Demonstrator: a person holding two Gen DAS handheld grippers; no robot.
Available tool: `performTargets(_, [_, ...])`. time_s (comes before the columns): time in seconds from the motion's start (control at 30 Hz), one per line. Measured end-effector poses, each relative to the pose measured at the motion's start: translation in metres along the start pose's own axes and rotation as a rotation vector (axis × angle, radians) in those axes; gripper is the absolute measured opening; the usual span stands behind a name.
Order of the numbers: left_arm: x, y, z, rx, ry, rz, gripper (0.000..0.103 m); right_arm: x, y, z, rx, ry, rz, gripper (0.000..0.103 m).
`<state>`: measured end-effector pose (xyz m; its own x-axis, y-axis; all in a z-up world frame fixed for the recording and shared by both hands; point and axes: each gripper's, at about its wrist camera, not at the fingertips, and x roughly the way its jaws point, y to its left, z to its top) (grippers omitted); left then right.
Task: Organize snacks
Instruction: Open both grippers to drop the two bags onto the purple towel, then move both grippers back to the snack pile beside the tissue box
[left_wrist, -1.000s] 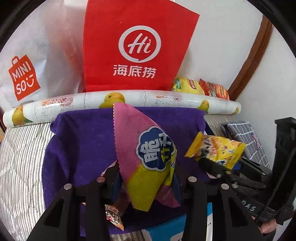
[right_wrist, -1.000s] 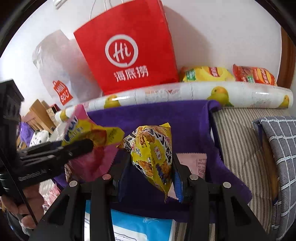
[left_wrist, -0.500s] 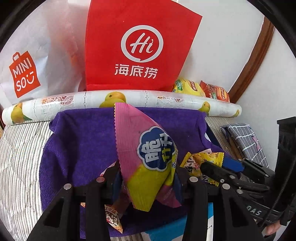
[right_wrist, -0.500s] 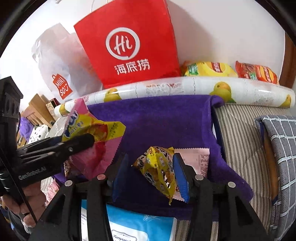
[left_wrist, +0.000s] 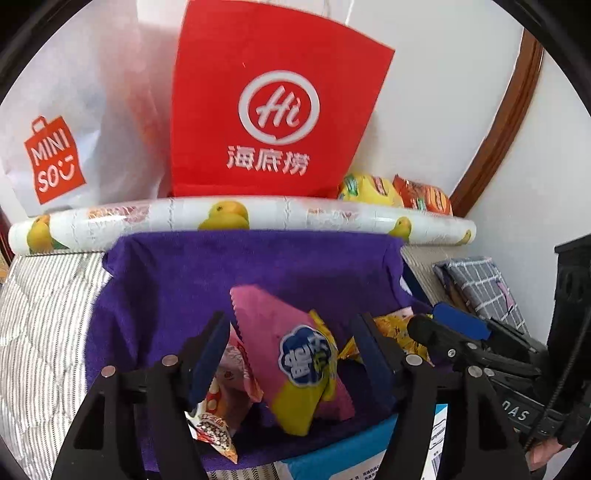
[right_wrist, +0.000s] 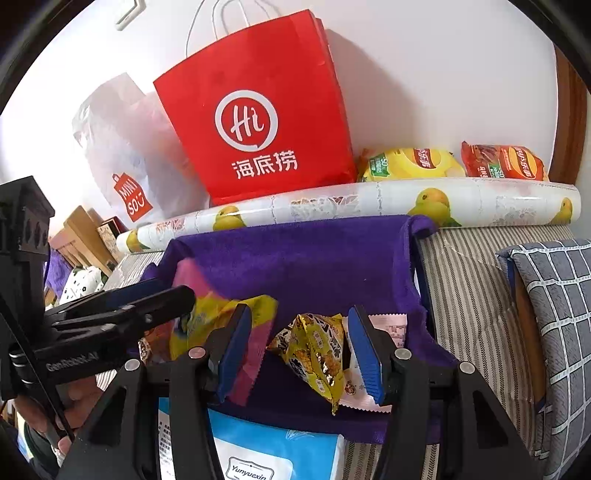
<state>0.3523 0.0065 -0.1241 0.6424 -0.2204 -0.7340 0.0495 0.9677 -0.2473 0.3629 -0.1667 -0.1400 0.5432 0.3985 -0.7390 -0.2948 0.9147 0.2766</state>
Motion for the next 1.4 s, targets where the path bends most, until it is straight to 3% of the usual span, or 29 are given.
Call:
performTargets(0.3, [-0.023,0.012,0.004,-0.039,-0.034,-0.004,0.069,-0.009,0.000,-0.001,-0.004,-0.059,0.007,0.054])
performTargets(0.5, [-0.040,0.014,-0.007,-0.027,-0.035,-0.003,0.069,-0.039,0.009,-0.008,-0.008,-0.102,-0.027,0.054])
performTargets(0.63, [-0.060,0.018,-0.019,-0.032,-0.038,-0.019,0.069,-0.076,0.026,-0.030,-0.059,-0.137,-0.072,0.050])
performTargets(0.9, [-0.103,0.036,-0.061,-0.061,-0.016,0.037,0.069,-0.123,0.057,-0.083,-0.117,-0.111,-0.120,0.050])
performTargets(1.13, [-0.131,0.054,-0.099,-0.080,-0.005,0.091,0.069,-0.129,0.067,-0.140,-0.148,-0.011,-0.048,0.051])
performTargets(1.23, [-0.139,0.060,-0.112,-0.086,-0.008,0.101,0.069,-0.132,0.067,-0.160,-0.148,0.033,-0.006,0.054])
performTargets(1.4, [-0.144,0.068,-0.126,-0.118,-0.002,0.077,0.069,-0.134,0.077,-0.188,-0.218,0.035,0.014,0.077])
